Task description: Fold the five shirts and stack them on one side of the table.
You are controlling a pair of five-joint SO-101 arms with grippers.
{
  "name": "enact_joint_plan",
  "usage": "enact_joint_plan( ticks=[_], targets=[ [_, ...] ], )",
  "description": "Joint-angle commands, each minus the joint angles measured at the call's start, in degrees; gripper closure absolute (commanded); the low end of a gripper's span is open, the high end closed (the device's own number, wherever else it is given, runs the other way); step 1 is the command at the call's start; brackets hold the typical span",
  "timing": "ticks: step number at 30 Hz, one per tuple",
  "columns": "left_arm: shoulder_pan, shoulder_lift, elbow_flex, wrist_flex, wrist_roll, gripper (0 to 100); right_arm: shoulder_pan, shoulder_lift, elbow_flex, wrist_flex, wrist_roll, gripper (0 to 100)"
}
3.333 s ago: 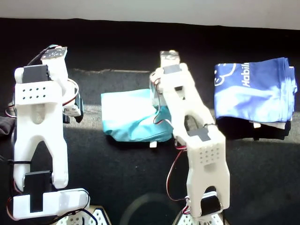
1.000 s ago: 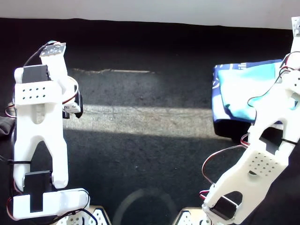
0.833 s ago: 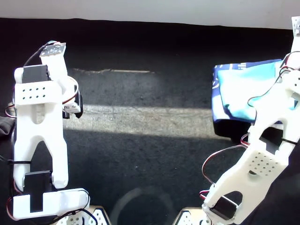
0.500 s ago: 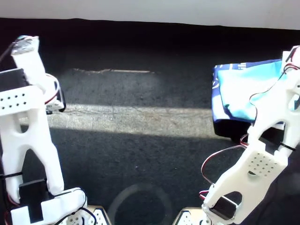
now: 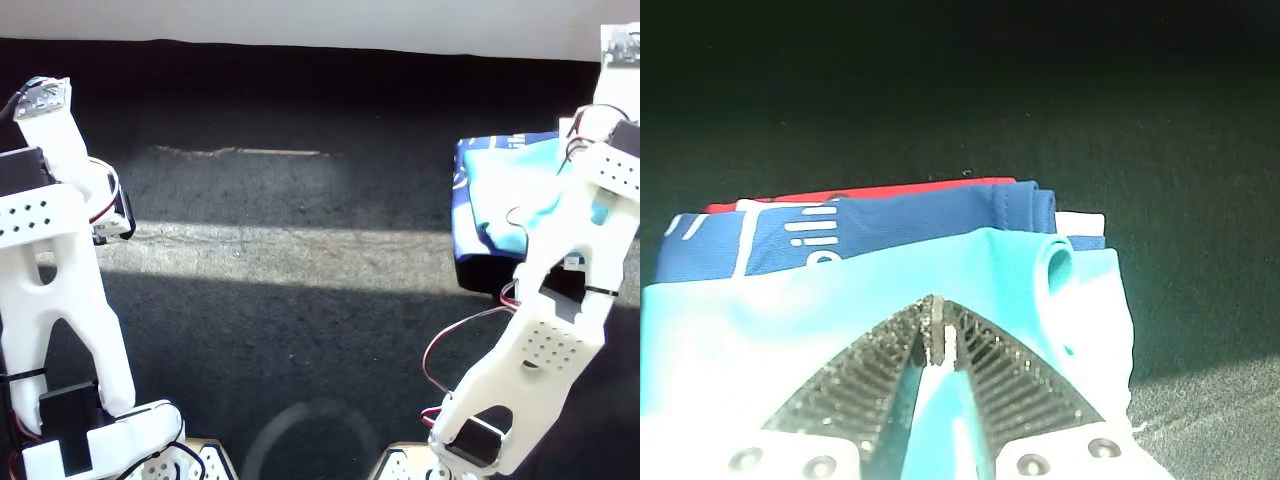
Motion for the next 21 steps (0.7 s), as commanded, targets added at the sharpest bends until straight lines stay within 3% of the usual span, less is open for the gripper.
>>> enact_joint_plan(
  ticks=[1, 8, 21],
  targets=[
    [-0.7, -2.1, -1.8, -0.2, 0.0, 89, 2.3, -0.4, 4.8, -7.7, -0.2, 99.2],
    [-0.7, -2.1, -1.8, -0.1, 0.0, 89, 5.3, -0.4, 10.2, -16.5, -0.2, 99.2],
    [-1.5, -2.7, -2.4, -0.1, 0.0, 89, 9.1, -1.6, 7.6, -16.0, -0.5, 98.5]
  ],
)
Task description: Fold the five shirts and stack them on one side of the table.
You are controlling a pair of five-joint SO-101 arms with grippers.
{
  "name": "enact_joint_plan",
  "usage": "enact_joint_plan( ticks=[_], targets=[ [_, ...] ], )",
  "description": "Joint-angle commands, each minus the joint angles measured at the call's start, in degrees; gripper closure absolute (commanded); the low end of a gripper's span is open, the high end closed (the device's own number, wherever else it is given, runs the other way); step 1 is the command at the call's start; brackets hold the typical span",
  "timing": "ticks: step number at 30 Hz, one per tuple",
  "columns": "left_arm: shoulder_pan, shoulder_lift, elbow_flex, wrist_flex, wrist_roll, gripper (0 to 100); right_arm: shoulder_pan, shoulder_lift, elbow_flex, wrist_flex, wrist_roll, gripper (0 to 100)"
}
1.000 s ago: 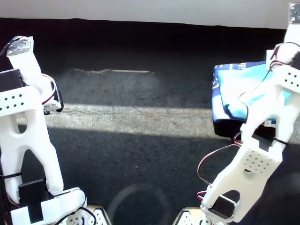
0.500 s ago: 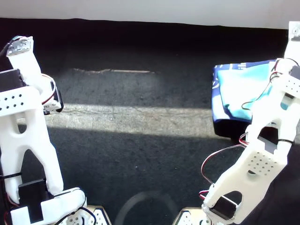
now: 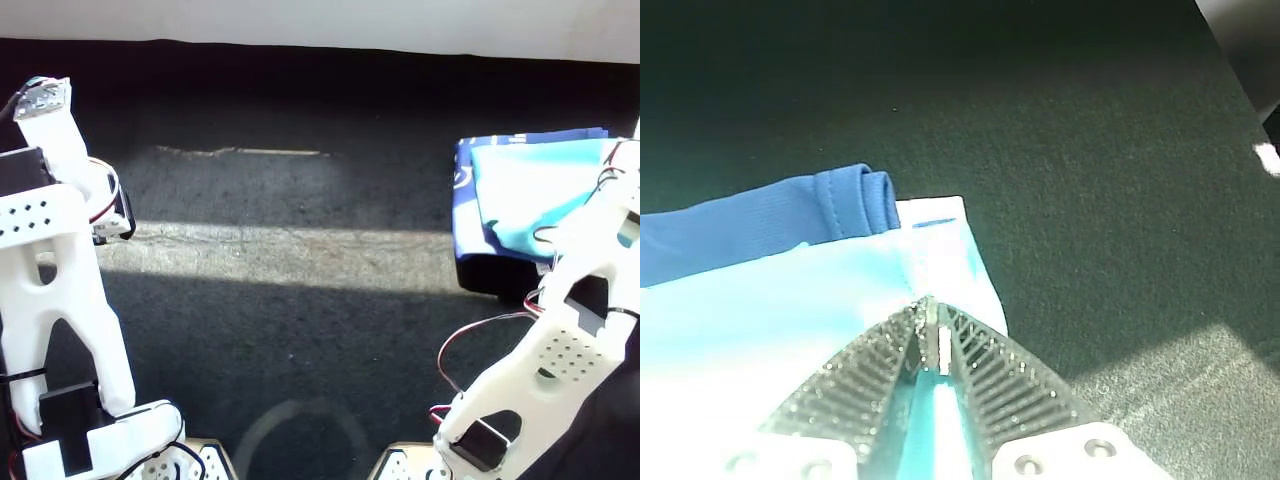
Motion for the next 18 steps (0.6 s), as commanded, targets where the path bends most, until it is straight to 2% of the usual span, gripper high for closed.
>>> enact_joint_plan(
  ticks=[1, 3, 8, 10, 14, 18],
  targets=[
    [-2.8, -2.7, -2.9, -0.1, 0.0, 89, 1.7, -2.2, -3.8, 0.7, -0.5, 97.9],
    [-6.8, -2.4, -4.3, -0.1, -0.2, 89, 1.9, -3.0, -6.3, 3.9, -1.0, 95.7],
    [-19.9, -2.0, -5.9, -2.1, -11.3, 79, 1.8, -5.5, -15.5, 15.4, -9.0, 85.6],
    [-25.4, -2.0, -5.8, -4.8, -12.7, 76, 0.9, -5.8, -19.2, 19.6, -9.1, 85.4],
    [-35.3, 0.6, -6.1, -10.8, -17.1, 76, -0.6, -5.9, -23.7, 26.7, -9.1, 85.4],
    [-40.9, 9.2, -6.4, -16.4, -19.7, 76, -2.6, -5.9, -28.8, 33.1, -9.1, 85.4]
  ],
)
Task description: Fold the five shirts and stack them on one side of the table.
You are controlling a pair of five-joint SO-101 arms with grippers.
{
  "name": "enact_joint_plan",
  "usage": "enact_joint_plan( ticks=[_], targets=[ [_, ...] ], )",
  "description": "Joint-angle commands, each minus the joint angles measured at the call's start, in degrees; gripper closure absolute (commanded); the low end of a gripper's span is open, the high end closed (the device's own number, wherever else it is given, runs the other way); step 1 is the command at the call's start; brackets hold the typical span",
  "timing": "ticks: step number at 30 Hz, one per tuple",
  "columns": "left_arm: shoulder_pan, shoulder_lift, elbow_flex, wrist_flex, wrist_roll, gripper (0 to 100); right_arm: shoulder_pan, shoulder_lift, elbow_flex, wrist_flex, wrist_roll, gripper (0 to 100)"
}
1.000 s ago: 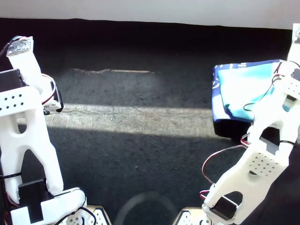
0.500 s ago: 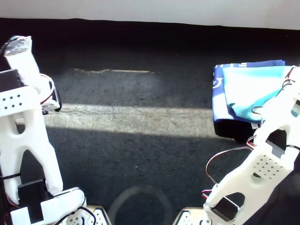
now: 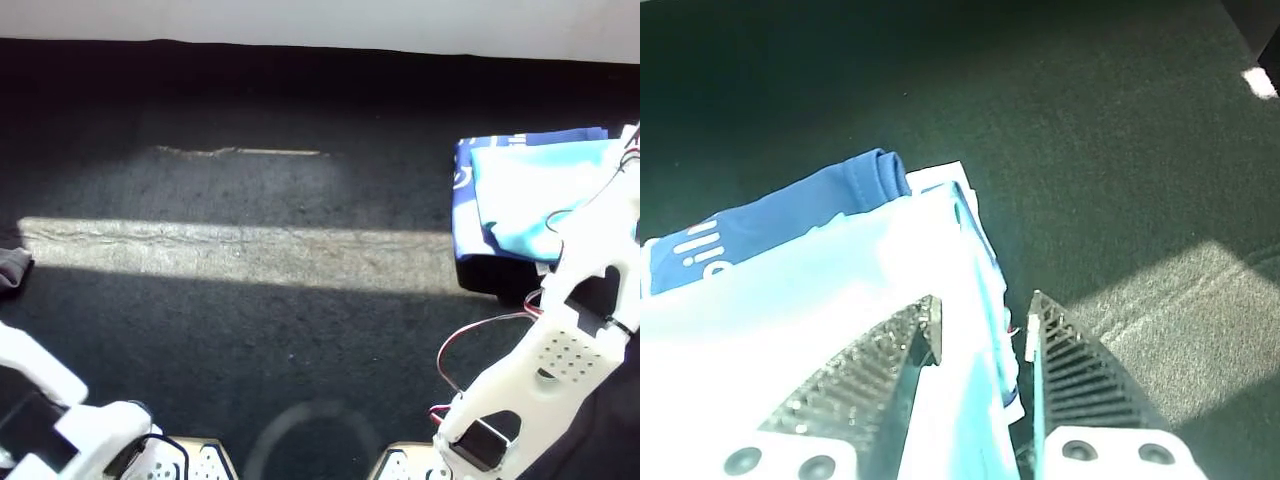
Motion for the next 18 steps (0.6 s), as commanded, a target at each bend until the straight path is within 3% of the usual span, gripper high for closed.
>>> enact_joint_plan(
  ticks=[1, 6, 12, 18],
  targets=[
    [-4.1, 6.5, -2.2, -5.5, -1.7, 76, -2.2, -5.3, -6.5, 5.2, -0.4, 85.4],
    [-7.0, 16.3, -4.6, -11.3, -1.6, 76, -4.9, -5.3, -11.8, 12.6, -0.4, 85.4],
    [-8.7, 25.2, -15.8, -13.6, -1.7, 76, -6.8, -5.3, -19.0, 22.9, -0.4, 85.4],
    [-8.5, 35.7, -25.5, -15.4, -1.8, 76, -6.5, -5.5, -21.3, 23.3, -0.4, 85.4]
  ],
)
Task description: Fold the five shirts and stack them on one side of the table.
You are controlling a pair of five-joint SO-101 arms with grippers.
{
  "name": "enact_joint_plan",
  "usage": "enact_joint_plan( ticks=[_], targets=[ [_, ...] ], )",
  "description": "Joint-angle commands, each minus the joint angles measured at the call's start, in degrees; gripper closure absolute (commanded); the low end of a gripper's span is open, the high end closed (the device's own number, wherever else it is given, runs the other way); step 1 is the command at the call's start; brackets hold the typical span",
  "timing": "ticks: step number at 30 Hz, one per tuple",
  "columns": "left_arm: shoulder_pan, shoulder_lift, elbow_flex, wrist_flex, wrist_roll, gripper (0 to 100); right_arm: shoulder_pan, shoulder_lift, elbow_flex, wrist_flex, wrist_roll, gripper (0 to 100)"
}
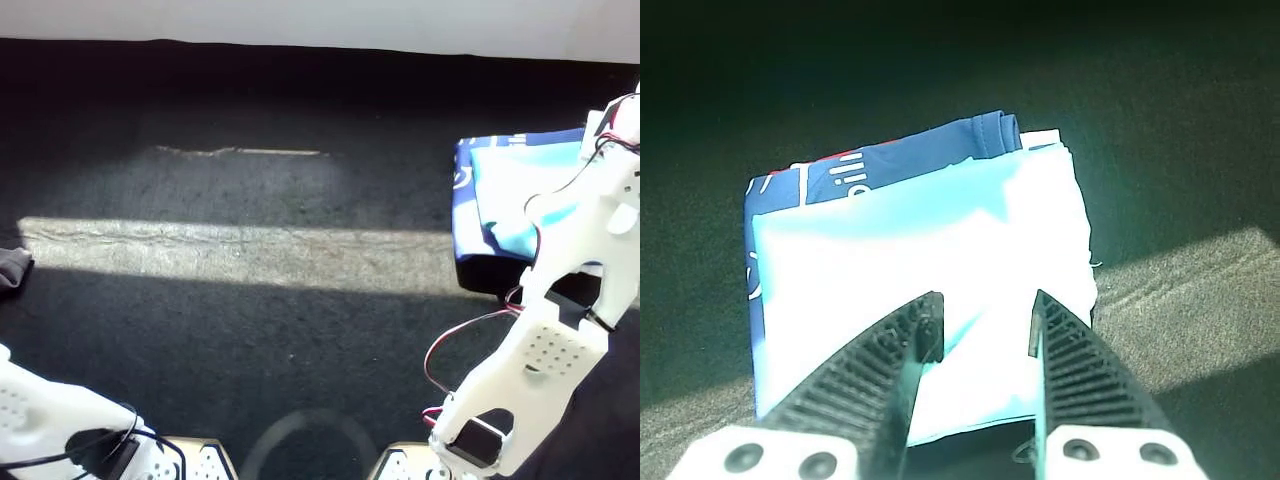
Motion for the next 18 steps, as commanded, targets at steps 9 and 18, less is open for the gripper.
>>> enact_joint_plan(
  ticks=[9, 18],
  targets=[
    [0.2, 17.8, -17.7, -0.9, -0.6, 76, -0.2, -19.6, 6.8, 0.9, -0.5, 85.4],
    [1.5, 18.6, -24.5, 7.3, -0.4, 97, -0.2, -52.3, 51.6, 0.7, -0.7, 85.4]
  ],
)
